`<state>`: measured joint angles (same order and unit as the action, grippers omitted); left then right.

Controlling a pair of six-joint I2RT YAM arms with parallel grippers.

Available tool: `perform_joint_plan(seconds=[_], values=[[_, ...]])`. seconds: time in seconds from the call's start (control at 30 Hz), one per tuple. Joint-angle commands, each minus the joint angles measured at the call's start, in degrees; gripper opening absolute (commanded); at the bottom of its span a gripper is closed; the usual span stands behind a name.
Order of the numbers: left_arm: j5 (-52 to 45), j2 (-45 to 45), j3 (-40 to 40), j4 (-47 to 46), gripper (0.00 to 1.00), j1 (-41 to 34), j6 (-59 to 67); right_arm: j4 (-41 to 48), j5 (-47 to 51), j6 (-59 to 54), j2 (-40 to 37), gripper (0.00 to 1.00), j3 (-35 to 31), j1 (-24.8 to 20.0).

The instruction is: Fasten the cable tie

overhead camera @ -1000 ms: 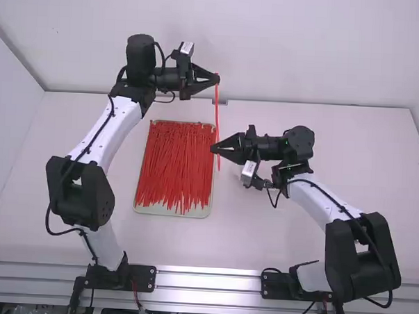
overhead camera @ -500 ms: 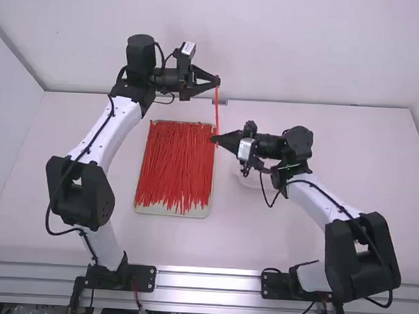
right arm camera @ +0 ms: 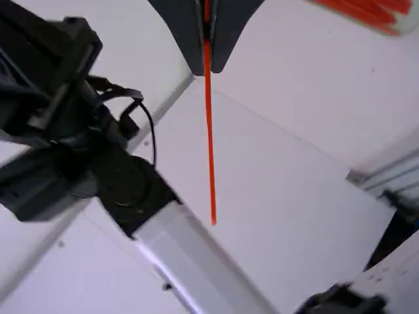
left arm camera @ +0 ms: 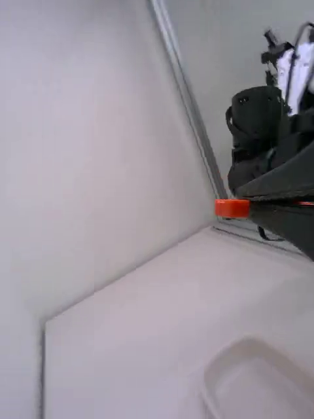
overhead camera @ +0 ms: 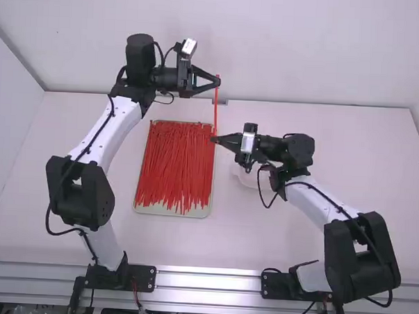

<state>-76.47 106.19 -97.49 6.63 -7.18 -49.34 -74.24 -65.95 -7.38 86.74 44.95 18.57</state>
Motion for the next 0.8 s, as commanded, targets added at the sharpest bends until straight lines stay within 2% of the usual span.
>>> perform_joint_plan(seconds=[0.0, 0.2, 0.4, 0.47, 0.6, 0.77], values=[[-4.17, -0.22, 0.07, 2.01, 0.02, 0.44, 5.57, 0.0, 7.54, 15.52, -0.17, 0.0, 2.29, -0.17], [-7.28, -0.22, 0.07, 9.31, 0.02, 0.44, 10.93, 0.09, 9.22, 30.32, -0.15, 0.0, 5.09, -0.2], [-11.69, -0.22, 0.07, 16.48, 0.02, 0.44, 14.14, -0.2, 9.46, 37.16, -0.17, 0.0, 5.9, -0.2], [-12.09, -0.22, 0.07, 19.19, 0.02, 0.42, 14.95, 0.13, 9.62, 42.58, -0.17, 0.0, 6.51, -0.2], [-12.83, -0.22, 0.07, 23.87, 0.02, 0.44, 14.32, 4.15, 9.27, 50.64, -0.15, 0.0, 8.22, -0.02], [-12.74, -0.22, 0.02, 25.77, 0.02, 0.46, 12.31, 13.4, 8.63, 50.9, -0.17, 0.0, 11.39, 0.59]])
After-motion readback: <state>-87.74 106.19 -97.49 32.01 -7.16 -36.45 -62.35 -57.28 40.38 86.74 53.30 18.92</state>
